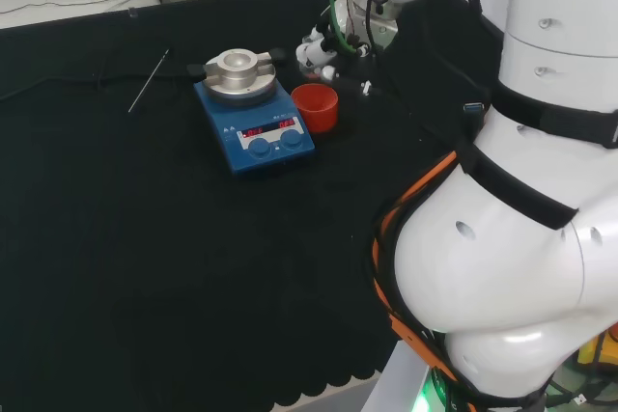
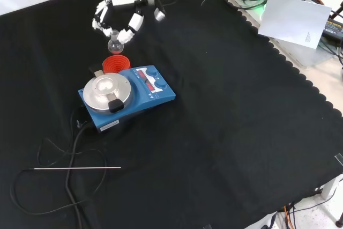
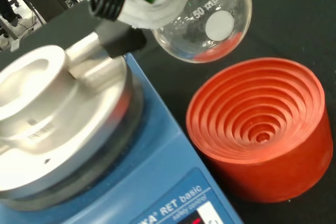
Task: Place the round-bottom flask on the heater.
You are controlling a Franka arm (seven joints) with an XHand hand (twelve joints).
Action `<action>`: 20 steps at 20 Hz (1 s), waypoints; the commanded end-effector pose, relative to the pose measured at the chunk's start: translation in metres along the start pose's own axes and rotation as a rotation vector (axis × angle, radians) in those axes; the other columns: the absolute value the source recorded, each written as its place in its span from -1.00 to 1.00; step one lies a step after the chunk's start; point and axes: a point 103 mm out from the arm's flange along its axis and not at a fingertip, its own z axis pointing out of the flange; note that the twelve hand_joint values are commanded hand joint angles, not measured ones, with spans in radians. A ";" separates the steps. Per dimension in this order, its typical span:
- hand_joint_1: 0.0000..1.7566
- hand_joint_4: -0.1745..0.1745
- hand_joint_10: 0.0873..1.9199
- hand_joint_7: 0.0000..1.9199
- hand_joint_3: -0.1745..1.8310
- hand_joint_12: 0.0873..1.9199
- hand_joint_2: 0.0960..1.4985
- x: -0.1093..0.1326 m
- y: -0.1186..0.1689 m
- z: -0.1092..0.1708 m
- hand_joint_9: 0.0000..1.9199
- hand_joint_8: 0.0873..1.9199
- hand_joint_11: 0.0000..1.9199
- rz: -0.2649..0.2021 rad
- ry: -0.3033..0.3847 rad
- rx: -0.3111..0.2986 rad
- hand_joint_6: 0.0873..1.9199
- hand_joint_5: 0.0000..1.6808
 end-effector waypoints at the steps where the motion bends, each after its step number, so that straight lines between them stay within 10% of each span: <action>1: 0.22 1.00 -0.48 -0.46 -0.11 0.31 -0.12 0.013 -0.015 -0.015 -0.24 -0.42 -0.63 0.000 -0.004 0.006 0.01 0.30; 20: 0.22 1.00 -0.48 -0.45 -0.10 0.30 -0.13 0.080 0.021 -0.006 -0.23 -0.42 -0.61 -0.077 0.014 0.034 0.01 0.30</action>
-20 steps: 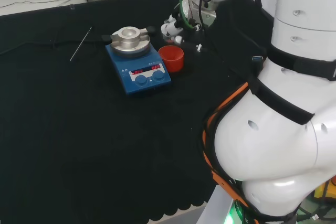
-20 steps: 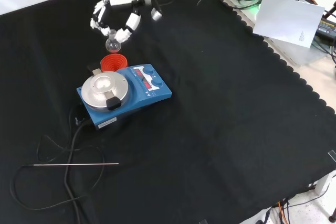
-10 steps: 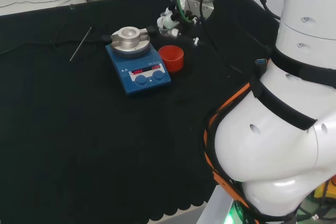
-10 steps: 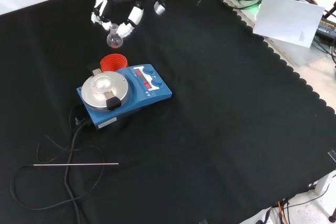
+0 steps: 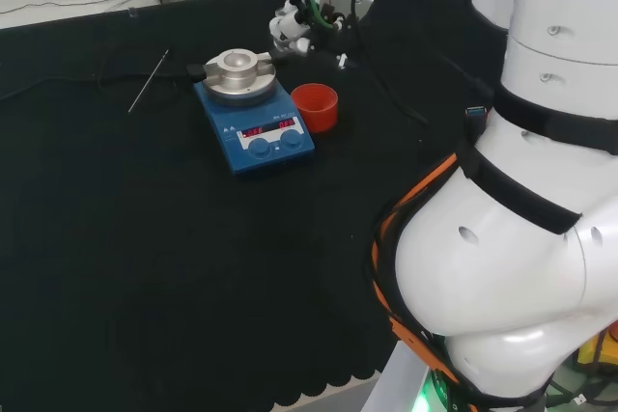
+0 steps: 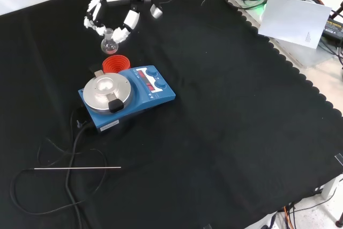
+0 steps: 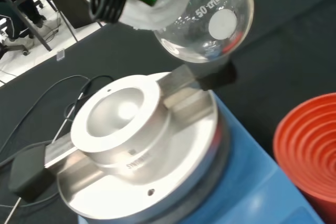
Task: Place the round-bottom flask on the heater.
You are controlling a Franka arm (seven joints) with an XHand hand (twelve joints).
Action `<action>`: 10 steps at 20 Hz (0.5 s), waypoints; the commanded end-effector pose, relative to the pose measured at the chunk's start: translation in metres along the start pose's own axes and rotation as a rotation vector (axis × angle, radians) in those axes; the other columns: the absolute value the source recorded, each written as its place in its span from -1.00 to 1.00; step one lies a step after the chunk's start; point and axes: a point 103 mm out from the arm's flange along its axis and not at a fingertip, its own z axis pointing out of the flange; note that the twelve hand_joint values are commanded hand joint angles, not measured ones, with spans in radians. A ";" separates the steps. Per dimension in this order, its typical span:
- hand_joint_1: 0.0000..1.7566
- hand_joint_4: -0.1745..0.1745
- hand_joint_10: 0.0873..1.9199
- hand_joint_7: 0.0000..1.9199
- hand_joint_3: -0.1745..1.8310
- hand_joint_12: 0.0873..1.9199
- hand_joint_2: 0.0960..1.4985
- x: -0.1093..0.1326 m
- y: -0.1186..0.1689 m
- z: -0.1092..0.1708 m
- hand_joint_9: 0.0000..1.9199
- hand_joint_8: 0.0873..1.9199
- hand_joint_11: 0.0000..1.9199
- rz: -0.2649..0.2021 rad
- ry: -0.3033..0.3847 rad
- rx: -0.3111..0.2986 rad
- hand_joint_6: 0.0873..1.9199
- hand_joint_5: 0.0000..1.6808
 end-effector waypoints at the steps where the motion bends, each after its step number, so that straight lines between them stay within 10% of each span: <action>1: 0.22 1.00 -0.48 -0.45 -0.10 0.30 -0.13 0.022 0.012 0.016 -0.23 -0.42 -0.61 -0.027 0.001 0.037 0.01 0.30; 10: 0.22 1.00 -0.48 -0.45 -0.10 0.30 -0.13 0.049 0.017 0.035 -0.23 -0.42 -0.60 -0.066 -0.001 0.072 0.01 0.30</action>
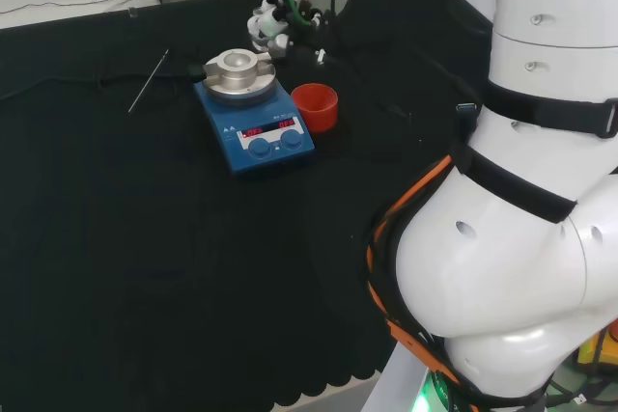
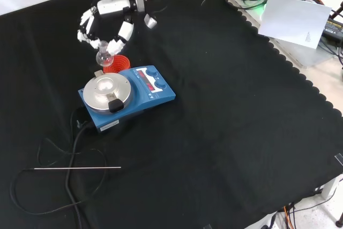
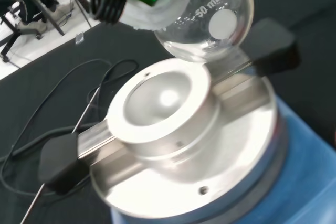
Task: Place the round-bottom flask on the heater.
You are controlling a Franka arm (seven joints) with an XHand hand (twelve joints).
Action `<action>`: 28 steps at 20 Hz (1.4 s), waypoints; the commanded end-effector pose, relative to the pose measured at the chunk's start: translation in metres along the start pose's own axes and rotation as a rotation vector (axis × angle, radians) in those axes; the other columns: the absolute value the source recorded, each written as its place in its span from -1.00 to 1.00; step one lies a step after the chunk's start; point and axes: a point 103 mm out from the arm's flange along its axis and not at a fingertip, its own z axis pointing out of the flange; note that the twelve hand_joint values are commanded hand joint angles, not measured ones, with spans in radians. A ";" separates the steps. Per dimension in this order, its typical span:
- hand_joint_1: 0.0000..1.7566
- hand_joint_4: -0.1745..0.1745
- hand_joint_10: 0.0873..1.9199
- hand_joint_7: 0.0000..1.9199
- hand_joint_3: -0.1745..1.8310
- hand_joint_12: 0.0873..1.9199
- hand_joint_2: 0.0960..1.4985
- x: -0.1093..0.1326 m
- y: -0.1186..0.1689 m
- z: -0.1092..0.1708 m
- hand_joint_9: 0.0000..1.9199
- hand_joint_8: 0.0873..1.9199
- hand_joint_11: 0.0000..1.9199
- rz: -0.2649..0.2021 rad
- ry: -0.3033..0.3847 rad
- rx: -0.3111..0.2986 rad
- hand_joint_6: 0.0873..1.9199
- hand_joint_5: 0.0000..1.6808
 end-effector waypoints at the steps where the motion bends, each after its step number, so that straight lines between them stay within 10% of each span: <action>1: 0.22 1.00 -0.48 -0.45 -0.10 0.30 -0.13 0.020 -0.002 0.015 -0.23 -0.42 -0.60 -0.030 -0.003 0.033 0.01 0.30; 28: 0.23 1.00 -0.48 -0.45 -0.09 0.29 -0.14 0.034 0.018 0.042 -0.23 -0.42 -0.59 -0.061 -0.031 0.063 0.01 0.30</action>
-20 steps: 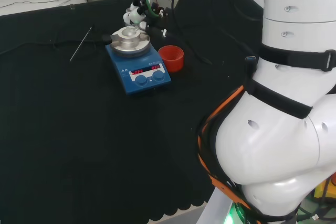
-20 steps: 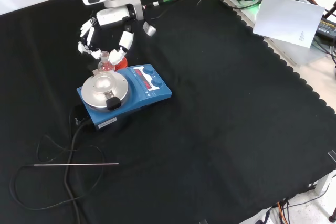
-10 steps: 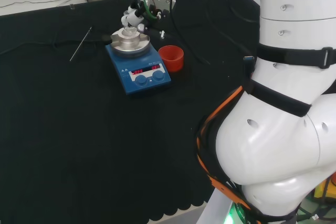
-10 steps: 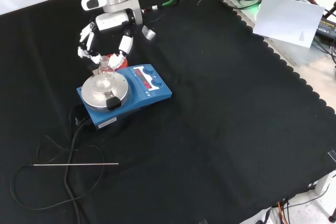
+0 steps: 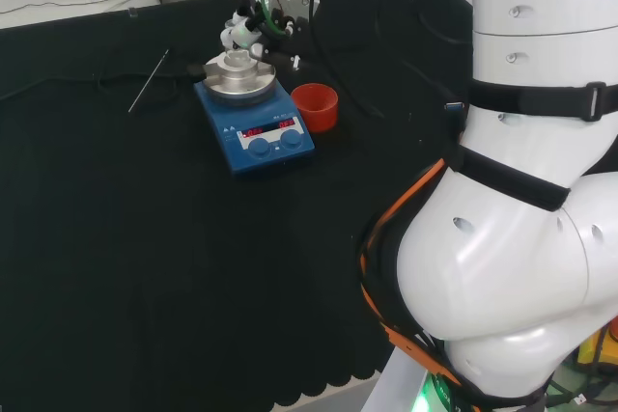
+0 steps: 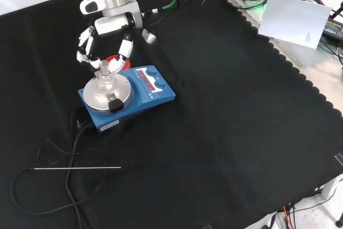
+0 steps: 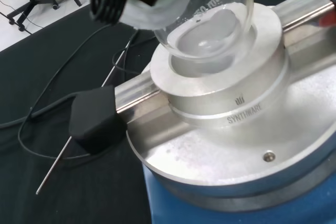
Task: Place the round-bottom flask on the heater.
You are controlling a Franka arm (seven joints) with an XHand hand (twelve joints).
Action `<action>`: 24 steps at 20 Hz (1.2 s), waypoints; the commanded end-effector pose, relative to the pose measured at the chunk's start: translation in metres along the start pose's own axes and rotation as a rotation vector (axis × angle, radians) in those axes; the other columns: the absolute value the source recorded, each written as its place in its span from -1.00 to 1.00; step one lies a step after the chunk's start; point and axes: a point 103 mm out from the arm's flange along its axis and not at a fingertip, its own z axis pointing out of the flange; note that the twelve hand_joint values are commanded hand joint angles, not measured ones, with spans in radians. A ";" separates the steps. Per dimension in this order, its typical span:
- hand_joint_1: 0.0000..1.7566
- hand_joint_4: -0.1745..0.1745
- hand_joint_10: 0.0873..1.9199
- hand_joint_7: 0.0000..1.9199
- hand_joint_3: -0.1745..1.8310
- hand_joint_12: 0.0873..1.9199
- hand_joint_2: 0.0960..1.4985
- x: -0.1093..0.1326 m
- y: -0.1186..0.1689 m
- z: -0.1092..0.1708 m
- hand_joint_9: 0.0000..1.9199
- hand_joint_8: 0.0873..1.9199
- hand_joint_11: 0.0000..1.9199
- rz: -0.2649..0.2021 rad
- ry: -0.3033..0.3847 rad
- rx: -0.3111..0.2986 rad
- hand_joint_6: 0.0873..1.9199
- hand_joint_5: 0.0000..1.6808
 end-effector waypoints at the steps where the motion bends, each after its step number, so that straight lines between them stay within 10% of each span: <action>1: 0.23 1.00 -0.48 -0.45 -0.09 0.29 -0.14 0.006 0.005 0.008 -0.23 -0.42 -0.59 0.002 -0.007 0.009 0.01 0.30; 24: 0.22 1.00 -0.48 -0.46 -0.12 0.29 -0.11 -0.004 0.009 0.018 -0.24 -0.42 -0.60 0.023 -0.007 0.041 0.02 0.29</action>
